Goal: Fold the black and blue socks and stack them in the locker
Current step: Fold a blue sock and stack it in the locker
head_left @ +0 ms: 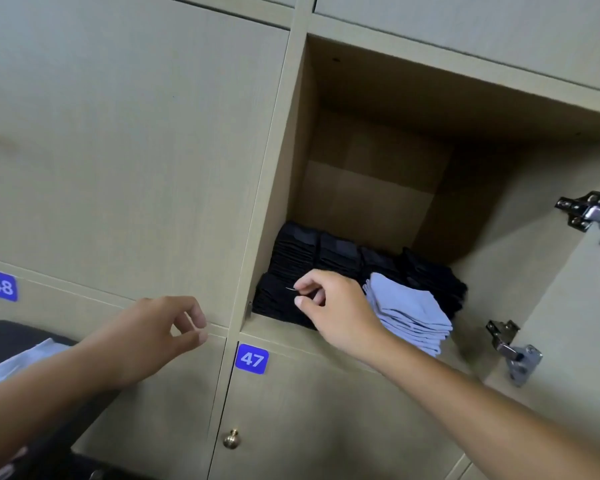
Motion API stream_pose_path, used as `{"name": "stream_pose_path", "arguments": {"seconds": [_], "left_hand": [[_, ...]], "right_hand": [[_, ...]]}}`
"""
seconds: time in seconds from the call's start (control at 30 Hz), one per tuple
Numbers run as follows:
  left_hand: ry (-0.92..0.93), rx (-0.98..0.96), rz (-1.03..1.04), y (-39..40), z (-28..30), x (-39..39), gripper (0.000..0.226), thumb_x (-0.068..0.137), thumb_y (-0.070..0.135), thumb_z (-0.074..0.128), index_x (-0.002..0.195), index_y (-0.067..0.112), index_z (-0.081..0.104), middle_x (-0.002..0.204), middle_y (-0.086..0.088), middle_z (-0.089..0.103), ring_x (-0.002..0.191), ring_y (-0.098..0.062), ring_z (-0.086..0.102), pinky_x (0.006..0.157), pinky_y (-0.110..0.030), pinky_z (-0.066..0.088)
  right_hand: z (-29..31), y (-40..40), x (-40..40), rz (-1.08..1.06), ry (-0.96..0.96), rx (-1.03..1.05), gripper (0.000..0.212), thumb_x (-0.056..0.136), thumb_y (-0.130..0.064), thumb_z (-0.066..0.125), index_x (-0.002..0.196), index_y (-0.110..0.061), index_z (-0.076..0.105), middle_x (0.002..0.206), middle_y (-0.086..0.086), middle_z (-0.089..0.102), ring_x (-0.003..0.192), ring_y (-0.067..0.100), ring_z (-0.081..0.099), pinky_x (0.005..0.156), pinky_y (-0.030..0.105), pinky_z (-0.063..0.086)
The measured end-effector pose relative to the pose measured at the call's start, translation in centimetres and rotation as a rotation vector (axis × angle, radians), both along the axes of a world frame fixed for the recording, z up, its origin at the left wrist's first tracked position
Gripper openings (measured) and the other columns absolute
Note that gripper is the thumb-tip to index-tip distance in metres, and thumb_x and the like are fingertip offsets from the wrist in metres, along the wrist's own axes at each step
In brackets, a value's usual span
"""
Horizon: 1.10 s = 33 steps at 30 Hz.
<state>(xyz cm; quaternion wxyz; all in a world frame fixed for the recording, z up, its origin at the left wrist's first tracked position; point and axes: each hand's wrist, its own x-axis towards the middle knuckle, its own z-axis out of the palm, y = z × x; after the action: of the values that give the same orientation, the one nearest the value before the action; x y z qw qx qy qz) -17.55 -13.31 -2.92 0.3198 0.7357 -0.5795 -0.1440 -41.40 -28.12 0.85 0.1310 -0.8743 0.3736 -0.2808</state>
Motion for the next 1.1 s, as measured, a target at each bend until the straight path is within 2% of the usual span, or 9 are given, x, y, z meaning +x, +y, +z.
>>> {"name": "stream_pose_path", "arguments": {"seconds": [0.2,0.4,0.5,0.67,0.73,0.87,0.97,1.03,1.1], "left_hand": [[-0.086,0.081,-0.005,0.2,-0.1,0.9,0.007,0.092,0.039,0.071,0.09,0.033,0.067,0.085,0.015,0.071,0.072,-0.002,0.065,0.068,-0.021,0.047],[-0.089,0.099,0.022,1.1,0.1,2.1,0.006,0.091,0.033,0.073,0.089,0.03,0.068,0.084,0.011,0.073,0.066,-0.004,0.069,0.083,-0.041,0.058],[-0.108,0.092,0.074,1.8,0.7,3.0,0.007,0.092,0.029,0.072,0.094,0.022,0.07,0.086,0.007,0.074,0.068,-0.007,0.071,0.085,-0.039,0.058],[-0.074,0.108,0.191,3.8,1.1,5.0,0.011,0.094,0.023,0.07,0.1,0.013,0.07,0.092,-0.001,0.074,0.078,-0.02,0.075,0.079,-0.034,0.058],[-0.079,0.124,0.231,5.1,0.9,6.2,0.01,0.094,0.022,0.071,0.098,0.012,0.07,0.091,-0.002,0.073,0.078,-0.021,0.072,0.078,-0.031,0.056],[-0.18,0.238,0.27,8.2,-0.5,9.0,0.008,0.088,0.02,0.074,0.094,0.019,0.069,0.087,0.008,0.07,0.079,-0.013,0.066,0.076,-0.028,0.051],[-0.224,0.36,0.226,10.6,-1.6,10.2,0.022,0.08,0.022,0.082,0.096,0.03,0.068,0.094,0.013,0.071,0.083,-0.006,0.063,0.08,-0.03,0.052],[-0.236,0.458,0.149,12.0,-2.0,10.2,0.036,0.076,0.03,0.088,0.106,0.031,0.068,0.104,0.019,0.067,0.092,-0.001,0.06,0.081,-0.024,0.05],[-0.274,0.549,0.102,12.9,-2.5,10.2,0.051,0.072,0.036,0.091,0.116,0.032,0.066,0.114,0.022,0.062,0.103,-0.003,0.058,0.085,-0.024,0.046]], "right_hand": [[-2.5,3.4,0.3,0.112,0.034,0.042,0.013,0.094,-0.027,0.064,0.106,-0.03,0.066,0.099,-0.016,0.061,0.086,0.0,0.054,0.082,0.025,0.048],[-4.8,4.8,1.3,0.199,0.068,0.156,0.013,0.092,-0.026,0.066,0.105,-0.028,0.069,0.093,-0.014,0.068,0.077,-0.001,0.056,0.07,0.017,0.043],[-5.8,5.5,2.1,0.251,0.101,0.22,0.017,0.091,-0.027,0.066,0.108,-0.029,0.069,0.094,-0.013,0.068,0.079,0.002,0.059,0.072,0.019,0.046],[-6.8,6.3,3.5,0.356,0.174,0.244,0.02,0.092,-0.031,0.068,0.111,-0.033,0.064,0.1,-0.015,0.065,0.076,-0.003,0.058,0.07,0.012,0.041],[-7.0,6.7,4.4,0.385,0.193,0.25,0.022,0.092,-0.034,0.069,0.113,-0.035,0.064,0.103,-0.016,0.064,0.077,-0.005,0.057,0.074,0.016,0.043],[-7.0,7.5,6.3,0.427,0.229,0.252,0.026,0.091,-0.036,0.07,0.116,-0.034,0.063,0.107,-0.016,0.063,0.086,0.001,0.06,0.082,0.026,0.05],[-6.9,7.9,7.6,0.455,0.259,0.242,0.026,0.092,-0.038,0.069,0.116,-0.035,0.062,0.111,-0.015,0.063,0.088,0.004,0.061,0.078,0.024,0.048],[-7.0,8.1,8.4,0.466,0.27,0.232,0.028,0.092,-0.037,0.069,0.119,-0.033,0.062,0.112,-0.014,0.063,0.091,0.008,0.062,0.086,0.029,0.05],[-7.1,8.3,9.0,0.472,0.293,0.215,0.03,0.093,-0.037,0.069,0.122,-0.031,0.062,0.112,-0.013,0.063,0.096,0.01,0.061,0.091,0.031,0.05]]}}
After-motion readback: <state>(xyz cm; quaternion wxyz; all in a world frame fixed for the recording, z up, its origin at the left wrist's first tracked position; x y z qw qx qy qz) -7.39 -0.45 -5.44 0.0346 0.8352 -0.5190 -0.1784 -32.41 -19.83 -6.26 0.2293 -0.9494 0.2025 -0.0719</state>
